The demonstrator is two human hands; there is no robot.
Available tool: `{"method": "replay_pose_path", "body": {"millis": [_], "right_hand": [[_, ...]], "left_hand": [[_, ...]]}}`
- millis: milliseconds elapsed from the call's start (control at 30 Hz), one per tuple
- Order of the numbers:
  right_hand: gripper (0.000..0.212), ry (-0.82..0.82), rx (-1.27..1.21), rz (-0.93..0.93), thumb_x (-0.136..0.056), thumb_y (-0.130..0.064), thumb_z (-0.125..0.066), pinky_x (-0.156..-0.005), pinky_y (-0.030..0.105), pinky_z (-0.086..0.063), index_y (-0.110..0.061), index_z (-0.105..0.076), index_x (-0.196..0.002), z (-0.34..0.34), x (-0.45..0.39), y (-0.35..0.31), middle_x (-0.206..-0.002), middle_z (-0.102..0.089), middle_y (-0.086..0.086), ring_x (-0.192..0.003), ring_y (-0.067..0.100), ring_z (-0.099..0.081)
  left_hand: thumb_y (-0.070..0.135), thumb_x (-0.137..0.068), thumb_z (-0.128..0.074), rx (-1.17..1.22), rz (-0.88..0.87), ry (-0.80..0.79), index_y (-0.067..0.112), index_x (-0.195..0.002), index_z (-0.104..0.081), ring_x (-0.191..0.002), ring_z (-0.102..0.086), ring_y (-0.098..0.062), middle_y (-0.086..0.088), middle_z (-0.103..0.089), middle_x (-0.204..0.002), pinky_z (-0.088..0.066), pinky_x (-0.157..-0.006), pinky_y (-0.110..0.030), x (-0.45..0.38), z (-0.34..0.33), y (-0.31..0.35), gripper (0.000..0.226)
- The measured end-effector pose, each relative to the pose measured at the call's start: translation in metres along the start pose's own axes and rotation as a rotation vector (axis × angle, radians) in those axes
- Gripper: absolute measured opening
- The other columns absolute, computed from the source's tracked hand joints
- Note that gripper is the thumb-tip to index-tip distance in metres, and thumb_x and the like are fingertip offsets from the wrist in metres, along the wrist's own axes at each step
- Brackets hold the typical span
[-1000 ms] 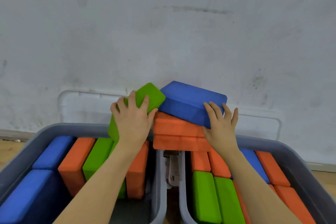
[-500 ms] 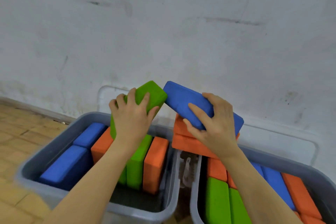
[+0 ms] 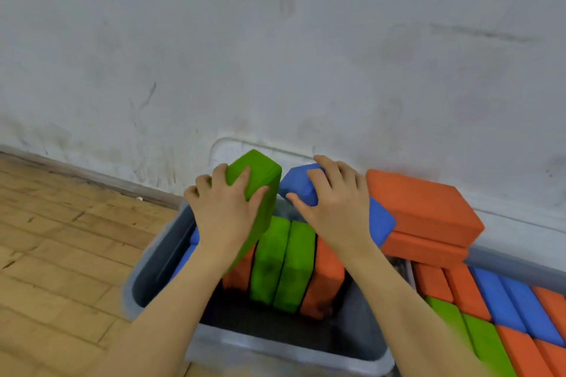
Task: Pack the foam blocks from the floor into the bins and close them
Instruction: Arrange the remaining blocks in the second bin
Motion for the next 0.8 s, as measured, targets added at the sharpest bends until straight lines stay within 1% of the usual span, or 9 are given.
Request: {"method": "replay_pose_path", "body": {"millis": [100, 200, 267, 400, 467, 567, 667, 733, 800], "right_hand": [[0.038, -0.148, 0.023, -0.107, -0.073, -0.049, -0.060, -0.068, 0.039, -0.050, -0.013, -0.066, -0.085, -0.029, 0.000, -0.019, -0.113, -0.067, 0.003, -0.093, 0.034, -0.063], [0.040, -0.266, 0.046, -0.203, -0.064, -0.045, -0.081, -0.068, 0.039, -0.051, -0.014, -0.069, -0.086, -0.051, 0.011, -0.032, -0.115, -0.067, 0.003, -0.093, 0.035, -0.064], [0.044, -0.332, 0.066, -0.277, -0.059, -0.045, -0.085, -0.067, 0.040, -0.051, -0.013, -0.070, -0.086, -0.061, 0.013, -0.034, -0.116, -0.067, 0.004, -0.092, 0.035, -0.064], [0.046, -0.441, 0.089, -0.378, -0.062, -0.046, -0.083, -0.069, 0.044, -0.051, -0.012, -0.071, -0.091, -0.071, 0.009, -0.028, -0.125, -0.061, 0.010, -0.095, 0.037, -0.063], [0.050, -0.454, 0.060, -0.415, -0.072, -0.045, -0.077, -0.080, 0.048, -0.049, -0.011, -0.068, -0.108, -0.073, 0.004, -0.021, -0.137, -0.050, 0.017, -0.109, 0.040, -0.056], [0.063, -0.540, -0.016, -0.410, -0.082, -0.040, -0.064, -0.095, 0.047, -0.040, -0.012, -0.047, -0.136, -0.077, 0.000, -0.015, -0.142, -0.033, 0.021, -0.121, 0.040, -0.038], [0.070, -0.545, -0.098, -0.361, -0.078, -0.029, -0.064, -0.085, 0.038, -0.042, -0.004, -0.038, -0.138, -0.072, -0.008, -0.010, -0.131, -0.037, 0.016, -0.113, 0.036, -0.040], [0.059, -0.551, -0.173, -0.367, -0.080, -0.027, -0.066, -0.072, 0.034, -0.039, -0.004, -0.042, -0.129, -0.068, -0.013, -0.005, -0.128, -0.042, 0.011, -0.109, 0.033, -0.045], [0.051, -0.584, -0.115, -0.297, -0.083, -0.035, -0.064, -0.072, 0.037, -0.045, -0.008, -0.050, -0.124, -0.065, -0.011, -0.003, -0.134, -0.044, 0.009, -0.109, 0.034, -0.049]], "left_hand": [[0.056, -0.077, -0.055, 0.005, 0.019, -0.156, 0.019, -0.102, -0.072, -0.079, -0.057, -0.042, -0.018, -0.063, -0.103, -0.044, -0.070, -0.047, -0.001, -0.017, -0.024, 0.048], [0.056, -0.078, -0.050, 0.010, -0.014, -0.277, 0.020, -0.105, -0.071, -0.081, -0.057, -0.042, -0.018, -0.062, -0.105, -0.043, -0.072, -0.047, -0.009, -0.027, -0.034, 0.050], [0.052, -0.082, -0.056, 0.019, -0.050, -0.375, 0.020, -0.115, -0.066, -0.088, -0.056, -0.043, -0.018, -0.060, -0.113, -0.042, -0.075, -0.048, -0.016, -0.033, -0.035, 0.047], [0.047, -0.085, -0.042, -0.016, -0.196, -0.462, 0.019, -0.129, -0.056, -0.093, -0.054, -0.045, -0.018, -0.055, -0.127, -0.043, -0.073, -0.048, -0.013, -0.040, -0.036, 0.055], [0.046, -0.084, -0.036, -0.024, -0.214, -0.482, 0.018, -0.131, -0.054, -0.094, -0.054, -0.045, -0.018, -0.054, -0.130, -0.045, -0.073, -0.048, -0.014, -0.041, -0.035, 0.058], [0.045, -0.089, -0.034, -0.013, -0.210, -0.551, 0.021, -0.143, -0.036, -0.110, -0.046, -0.043, -0.016, -0.038, -0.143, -0.039, -0.085, -0.047, -0.019, -0.050, -0.027, 0.060], [0.045, -0.091, -0.034, 0.004, -0.189, -0.575, 0.022, -0.145, -0.029, -0.115, -0.041, -0.041, -0.014, -0.032, -0.146, -0.037, -0.087, -0.045, -0.022, -0.054, -0.025, 0.059], [0.045, -0.091, -0.035, 0.007, -0.179, -0.591, 0.022, -0.144, -0.031, -0.115, -0.041, -0.042, -0.014, -0.031, -0.146, -0.035, -0.088, -0.046, -0.022, -0.053, -0.026, 0.057], [0.043, -0.092, -0.039, 0.014, -0.181, -0.614, 0.022, -0.143, -0.033, -0.116, -0.040, -0.043, -0.015, -0.030, -0.147, -0.034, -0.089, -0.046, -0.020, -0.049, -0.026, 0.055]]}}
Point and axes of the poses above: each hand's wrist, its own x-axis away from the middle knuckle, its own z-axis out of the back of the hand, y = z × x, the point moved 7 cm from there along -x, towards the middle knuckle
